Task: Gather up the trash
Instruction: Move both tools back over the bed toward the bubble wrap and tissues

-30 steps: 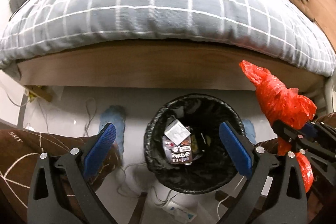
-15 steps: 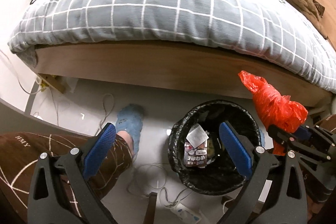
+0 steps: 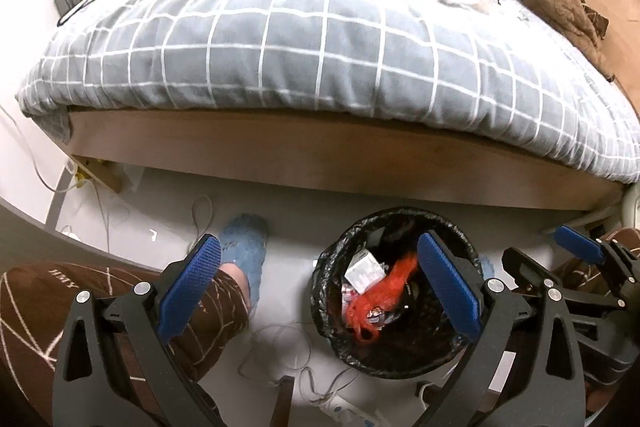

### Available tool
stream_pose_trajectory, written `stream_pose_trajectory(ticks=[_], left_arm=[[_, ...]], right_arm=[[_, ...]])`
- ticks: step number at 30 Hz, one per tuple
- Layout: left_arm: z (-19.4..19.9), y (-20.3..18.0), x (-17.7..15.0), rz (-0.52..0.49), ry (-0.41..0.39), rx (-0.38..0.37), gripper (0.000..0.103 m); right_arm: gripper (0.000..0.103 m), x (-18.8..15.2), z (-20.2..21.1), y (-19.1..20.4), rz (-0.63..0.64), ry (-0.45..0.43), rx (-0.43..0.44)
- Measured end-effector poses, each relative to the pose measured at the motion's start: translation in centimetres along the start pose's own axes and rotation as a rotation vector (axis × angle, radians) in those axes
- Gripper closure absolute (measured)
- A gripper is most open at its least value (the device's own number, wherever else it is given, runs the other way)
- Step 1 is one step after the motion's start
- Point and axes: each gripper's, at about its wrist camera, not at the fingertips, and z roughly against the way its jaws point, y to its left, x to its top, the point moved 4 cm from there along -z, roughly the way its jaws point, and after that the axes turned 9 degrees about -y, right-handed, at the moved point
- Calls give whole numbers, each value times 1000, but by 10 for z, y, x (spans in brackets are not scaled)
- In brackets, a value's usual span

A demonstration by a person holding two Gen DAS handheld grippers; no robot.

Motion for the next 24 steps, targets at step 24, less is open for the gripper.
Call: stream_pose_trajectory(ticks=[24], left_arm=[[53, -23, 36, -46, -104, -20, 6]], right_arm=[[8, 39, 67, -31, -39, -177, -75]])
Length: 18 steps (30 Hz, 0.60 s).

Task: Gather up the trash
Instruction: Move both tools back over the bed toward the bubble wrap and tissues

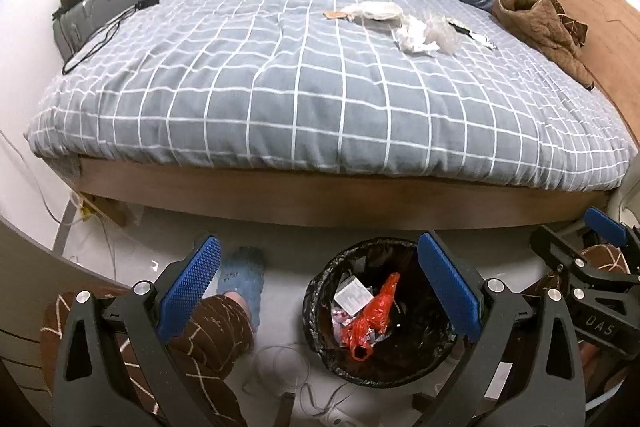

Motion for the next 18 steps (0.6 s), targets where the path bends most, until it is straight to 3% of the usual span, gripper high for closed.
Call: stream_pose_trajectory(ticks=[18], left_arm=[[-1, -20, 77, -44, -73, -11, 6]], right_arm=[[8, 73, 8, -41, -19, -102, -46]])
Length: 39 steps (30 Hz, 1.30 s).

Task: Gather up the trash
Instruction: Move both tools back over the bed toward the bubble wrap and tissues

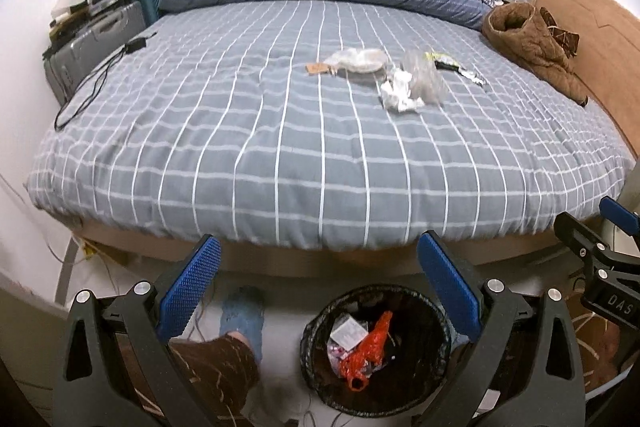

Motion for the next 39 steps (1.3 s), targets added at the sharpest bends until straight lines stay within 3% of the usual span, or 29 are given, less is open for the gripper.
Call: stream_pose_trajectory(ticks=[17, 28, 39], left_arm=[[-68, -13, 84, 4, -28, -13, 6], [-148, -20, 131, 6, -25, -22, 6], [-252, -30, 172, -4, -20, -61, 6]], right_arm=[[8, 74, -64, -26, -21, -35, 8], [8, 106, -134, -15, -3, -34, 41], [12, 140, -225, -7, -21, -22, 104]])
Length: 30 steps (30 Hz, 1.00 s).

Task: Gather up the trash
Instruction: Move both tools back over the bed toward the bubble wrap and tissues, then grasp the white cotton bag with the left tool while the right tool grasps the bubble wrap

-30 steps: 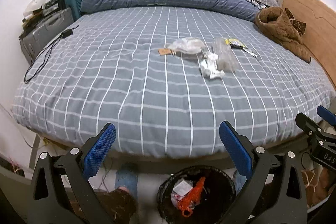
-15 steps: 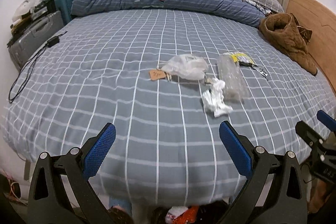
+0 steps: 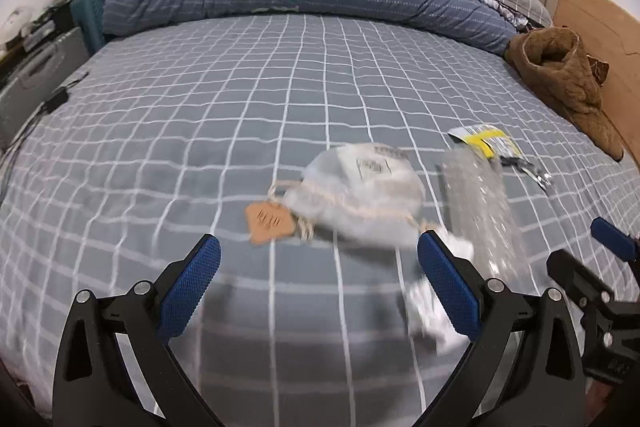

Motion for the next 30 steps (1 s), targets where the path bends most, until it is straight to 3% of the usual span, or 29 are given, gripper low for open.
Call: stream_pose_trajectory(ticks=[4, 11, 18, 24, 27, 30], left_arm=[[-31, -7, 8, -13, 0, -34, 6], [-67, -15, 2, -17, 27, -75, 6], [-81, -28, 1, -66, 37, -83, 8], [-88, -32, -2, -84, 57, -94, 33], [-87, -31, -1, -82, 51, -97, 50], [-85, -31, 0, -80, 45, -102, 60]], right_arm=[[16, -1, -30, 0, -9, 35, 25], [33, -9, -62, -4, -37, 87, 54], [58, -18, -71, 3, -52, 129, 119], [73, -19, -70, 2, -57, 129, 132], [76, -17, -68, 2, -57, 122, 131], [77, -16, -66, 2, -53, 114, 127]])
